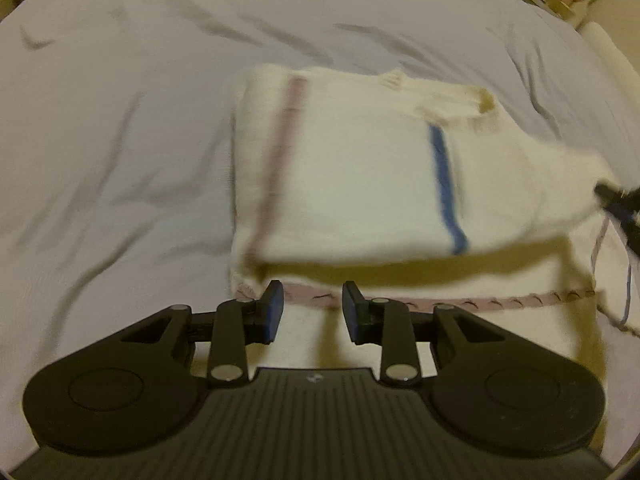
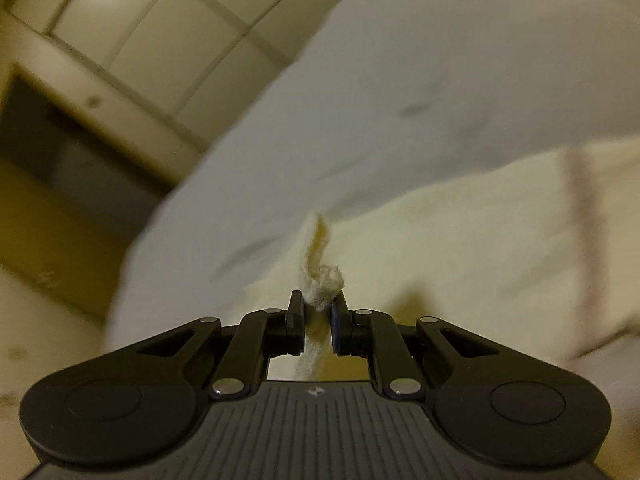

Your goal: Fold clothes

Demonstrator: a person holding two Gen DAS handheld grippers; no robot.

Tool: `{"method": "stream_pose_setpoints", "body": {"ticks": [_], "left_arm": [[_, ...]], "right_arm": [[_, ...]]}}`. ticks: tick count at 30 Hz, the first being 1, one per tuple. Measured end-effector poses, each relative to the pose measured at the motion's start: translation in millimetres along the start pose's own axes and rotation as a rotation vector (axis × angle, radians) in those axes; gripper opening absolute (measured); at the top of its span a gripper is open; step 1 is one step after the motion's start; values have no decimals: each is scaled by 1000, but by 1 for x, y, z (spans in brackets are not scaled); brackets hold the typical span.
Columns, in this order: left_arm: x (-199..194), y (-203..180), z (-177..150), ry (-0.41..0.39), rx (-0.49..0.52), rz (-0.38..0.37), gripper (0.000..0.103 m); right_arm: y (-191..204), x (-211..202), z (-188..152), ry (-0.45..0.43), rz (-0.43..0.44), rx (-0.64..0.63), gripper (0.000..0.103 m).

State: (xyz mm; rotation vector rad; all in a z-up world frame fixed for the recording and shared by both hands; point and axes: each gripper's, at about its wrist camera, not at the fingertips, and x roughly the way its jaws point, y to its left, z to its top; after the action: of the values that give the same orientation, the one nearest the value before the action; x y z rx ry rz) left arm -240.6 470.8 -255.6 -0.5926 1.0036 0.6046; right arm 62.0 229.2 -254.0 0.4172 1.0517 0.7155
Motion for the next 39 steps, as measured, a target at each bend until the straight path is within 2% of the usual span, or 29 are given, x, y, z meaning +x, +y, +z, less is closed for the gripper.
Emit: {"method": "stream_pose_setpoints", "body": {"ticks": [2, 4, 6, 9, 10, 13, 15, 17, 18, 19, 21, 22, 24, 25, 27, 30, 33, 39], "left_arm": [[8, -7, -1, 3, 18, 17, 26], [16, -11, 0, 5, 31, 34, 26], [18, -13, 2, 5, 36, 43, 26], [10, -14, 8, -30, 39, 21, 26], [7, -16, 9, -38, 45, 19, 26], [2, -20, 13, -55, 58, 25, 26], [0, -23, 15, -63, 62, 30, 26], [5, -29, 15, -64, 88, 56, 26], [8, -32, 15, -62, 103, 71, 26], [11, -36, 15, -61, 118, 86, 26], [18, -41, 13, -52, 140, 105, 27], [23, -43, 11, -38, 149, 116, 28], [36, -47, 7, 1, 164, 164, 28], [34, -51, 7, 6, 168, 172, 28], [30, -58, 7, 14, 174, 185, 28], [15, -75, 4, 23, 181, 154, 28], [6, -99, -1, 50, 184, 111, 28], [5, -163, -11, 71, 246, 51, 32]], "right_arm": [[-26, 7, 5, 29, -77, 81, 13], [-42, 16, 6, 66, -116, 116, 13], [-43, 23, 5, 92, -125, 89, 13], [-34, 22, 6, 79, -106, 32, 13], [-33, 23, 6, 81, -126, 13, 14], [-40, 28, 3, 141, -277, -36, 16], [-44, 28, -1, 184, -333, -58, 16], [-35, 21, -1, 150, -357, -92, 25], [-31, 17, -1, 121, -387, -116, 45], [-28, 13, -2, 87, -412, -137, 55], [-26, 9, -3, 49, -447, -173, 55], [-31, 12, -4, 86, -432, -179, 51], [-41, 18, -6, 161, -403, -190, 35], [-46, 21, -6, 198, -388, -195, 35], [-61, 10, -3, 199, -361, -127, 35], [-87, -18, 5, 157, -328, 16, 41], [-131, -55, 11, 114, -349, 158, 42], [-231, -124, 25, -60, -353, 493, 42]]}}
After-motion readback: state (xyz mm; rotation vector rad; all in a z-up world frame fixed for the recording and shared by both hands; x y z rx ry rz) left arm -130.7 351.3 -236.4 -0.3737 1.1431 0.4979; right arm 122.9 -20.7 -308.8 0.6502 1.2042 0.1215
